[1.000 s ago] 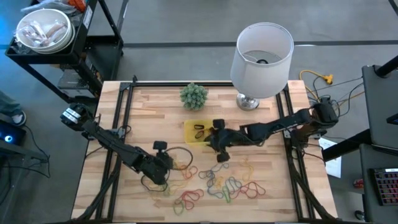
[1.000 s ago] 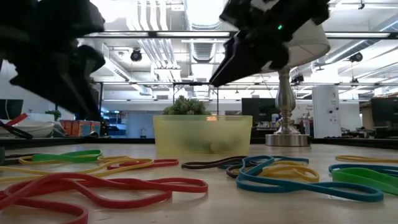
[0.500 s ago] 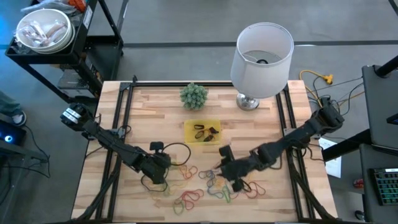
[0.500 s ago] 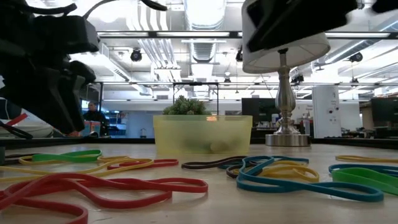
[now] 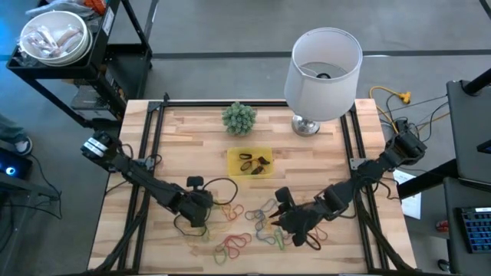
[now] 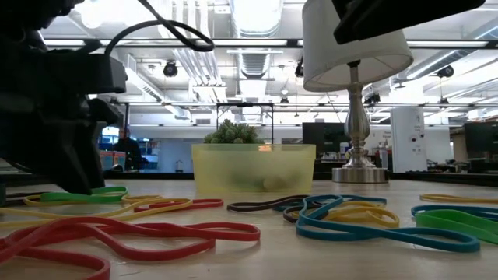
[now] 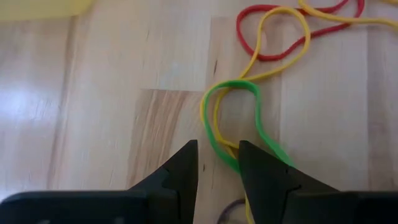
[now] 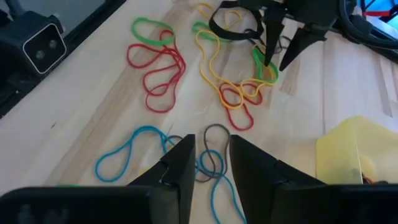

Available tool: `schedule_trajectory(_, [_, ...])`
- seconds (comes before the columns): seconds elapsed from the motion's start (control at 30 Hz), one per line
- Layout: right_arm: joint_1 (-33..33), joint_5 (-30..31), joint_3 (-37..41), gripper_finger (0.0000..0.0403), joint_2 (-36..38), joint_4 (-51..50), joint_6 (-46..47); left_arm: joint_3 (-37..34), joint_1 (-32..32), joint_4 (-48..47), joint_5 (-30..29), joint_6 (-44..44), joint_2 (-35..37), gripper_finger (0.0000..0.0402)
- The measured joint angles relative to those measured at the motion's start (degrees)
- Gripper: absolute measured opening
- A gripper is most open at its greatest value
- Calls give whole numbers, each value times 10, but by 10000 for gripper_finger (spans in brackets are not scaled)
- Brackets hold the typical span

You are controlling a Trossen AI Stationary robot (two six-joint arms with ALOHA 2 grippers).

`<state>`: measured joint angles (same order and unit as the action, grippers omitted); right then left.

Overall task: Pick and place rubber bands into bin
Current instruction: Put the green rubber band into the yellow bin

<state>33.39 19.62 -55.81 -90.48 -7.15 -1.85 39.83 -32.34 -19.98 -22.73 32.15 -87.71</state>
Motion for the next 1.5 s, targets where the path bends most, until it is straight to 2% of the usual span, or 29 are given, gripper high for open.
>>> schedule_trajectory(0.3, [0, 0, 0, 77, 0, 0, -1, 0, 0, 0, 4, -2, 0, 91])
schedule_trajectory(0.57, [0, 0, 0, 68, 0, 0, 0, 0, 1, 0, 7, -25, 0, 7])
schedule_trajectory(0.87, [0, 0, 0, 75, 0, 0, -1, 24, 1, -1, -7, -68, 17, 1])
schedule_trajectory(1.03, [0, 0, 0, 72, 0, -1, -3, 57, 1, 0, -52, -136, 25, 1])
schedule_trajectory(1.33, [0, 0, 0, 66, 0, -1, -3, 116, 14, 15, -241, -271, 26, 1])
schedule_trajectory(1.5, [0, -1, 0, 70, 0, -1, -3, 120, 53, 98, -258, -368, 26, 1])
